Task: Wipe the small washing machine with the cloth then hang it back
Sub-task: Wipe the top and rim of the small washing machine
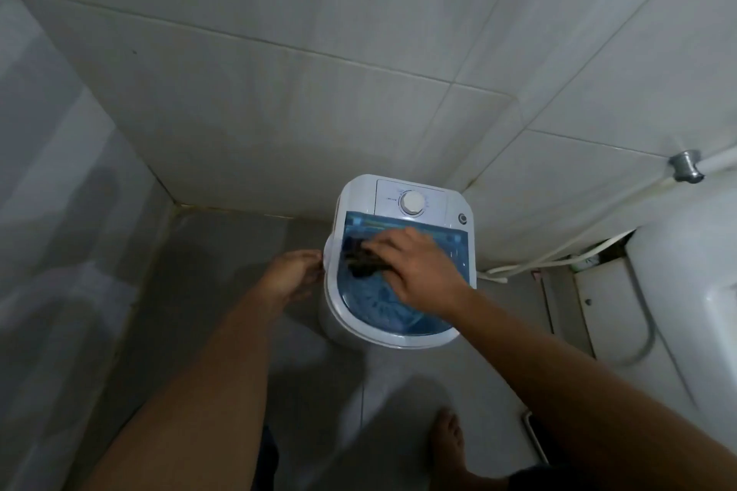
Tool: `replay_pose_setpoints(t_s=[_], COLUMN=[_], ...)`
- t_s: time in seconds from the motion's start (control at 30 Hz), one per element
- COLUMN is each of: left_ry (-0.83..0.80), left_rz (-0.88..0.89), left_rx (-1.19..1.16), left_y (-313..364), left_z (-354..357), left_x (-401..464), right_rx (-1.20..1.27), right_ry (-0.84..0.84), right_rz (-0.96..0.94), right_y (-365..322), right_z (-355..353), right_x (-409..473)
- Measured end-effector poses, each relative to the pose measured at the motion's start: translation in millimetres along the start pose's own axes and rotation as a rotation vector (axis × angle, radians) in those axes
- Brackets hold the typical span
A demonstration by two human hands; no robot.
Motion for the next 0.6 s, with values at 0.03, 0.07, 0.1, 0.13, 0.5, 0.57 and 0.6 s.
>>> replay_pose_setpoints(t_s=[0.03, 0.07, 0.1, 0.13, 0.5, 0.57, 0.6], left_ry=[0.016, 0.029, 0.043, 0.057, 0.073, 0.087, 0.087], left_rz=[0.020, 0.037, 0.054, 0.070, 0.094, 0.098, 0.095], left_rx=[0.012, 0.022, 0.024, 0.019, 0.091, 0.093, 0.096], left_y=[0.6, 1.1, 1.5, 1.2, -2.6, -1.9, -1.1], left_z=[1.9, 3.6, 6.0, 7.0, 8.6, 10.0, 10.7], left_x=[0.0, 0.1, 0.2, 0.4, 8.7, 5.9, 5.0], right_rx=[-0.004, -0.013, -0.023, -0.038, 0.143, 0.107, 0.080], right_ry=[0.034, 0.034, 0.033, 0.043, 0.194, 0.178, 0.166], right_rz=[0.181, 0.338, 0.446, 0.485, 0.560, 0.852, 0.888], right_y=[10.8, 15.0, 11.6, 2.5, 33.4, 38.3, 29.1], right_z=[-0.1, 3.2, 8.1, 15.5, 14.4, 20.9, 25.8], right_x=[9.7, 16.4, 17.8, 14.7, -57.4, -58.6, -57.9])
Point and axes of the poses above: each hand's wrist, its own x-axis towards the middle knuckle, its own z-axis out of the palm, y = z × x, the point moved 1 cm from there along x, towards the middle knuckle, and after that the axes turned 5 degrees about -x, right-handed, at the moved point
